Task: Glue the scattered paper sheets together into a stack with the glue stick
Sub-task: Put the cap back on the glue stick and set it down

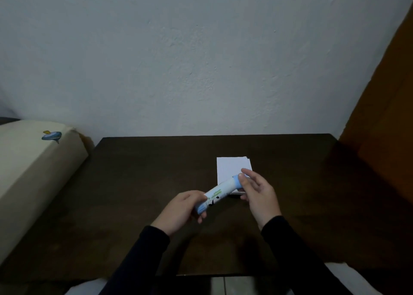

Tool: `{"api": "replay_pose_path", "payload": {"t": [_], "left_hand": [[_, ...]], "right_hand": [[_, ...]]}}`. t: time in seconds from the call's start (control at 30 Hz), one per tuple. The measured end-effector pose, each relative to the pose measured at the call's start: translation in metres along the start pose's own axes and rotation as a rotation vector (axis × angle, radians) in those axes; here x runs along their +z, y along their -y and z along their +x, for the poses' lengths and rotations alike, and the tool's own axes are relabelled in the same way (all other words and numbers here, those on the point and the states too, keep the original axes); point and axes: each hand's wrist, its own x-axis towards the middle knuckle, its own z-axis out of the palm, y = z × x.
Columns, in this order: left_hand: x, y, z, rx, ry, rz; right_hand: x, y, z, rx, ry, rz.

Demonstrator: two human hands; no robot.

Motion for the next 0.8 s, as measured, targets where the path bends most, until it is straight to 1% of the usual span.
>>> {"api": "replay_pose_path", "payload": {"t": [0.07,0.23,0.33,0.43,0.53,0.63,0.7,0.8], "left_hand": [[-0.005,0.004,0.001,-0.017,0.016,0.009],[-0.009,0.011,0.008,-0.031,0.050,0.067],[-0.006,0.010,0.013,-0.044,0.069,0.063],[-0.003,0.009,0.018,-0.054,0.049,0.040],[-0.003,0.012,0.022,0.013,0.016,0.042],[-0.009,0.013,0.024,0.018,-0.012,0.018],[-0.013,0.013,0.023,0.019,-0.008,0.045],[-0.015,0.017,0.019,0.034,-0.015,0.116]], "right_hand": [[0.002,-0.002,0.000,-0.012,0.045,-0.030],[0.007,-0.008,0.005,0.016,0.078,-0.055],[0.008,-0.011,0.008,0.011,0.110,-0.079],[0.010,-0.015,0.010,0.014,0.158,-0.106],[0.007,-0.017,0.014,0.019,0.207,-0.144],[0.005,-0.016,0.017,-0.006,0.272,-0.187],[0.007,-0.016,0.018,-0.001,0.265,-0.229],[0.010,-0.020,0.017,0.072,0.258,-0.280]]}}
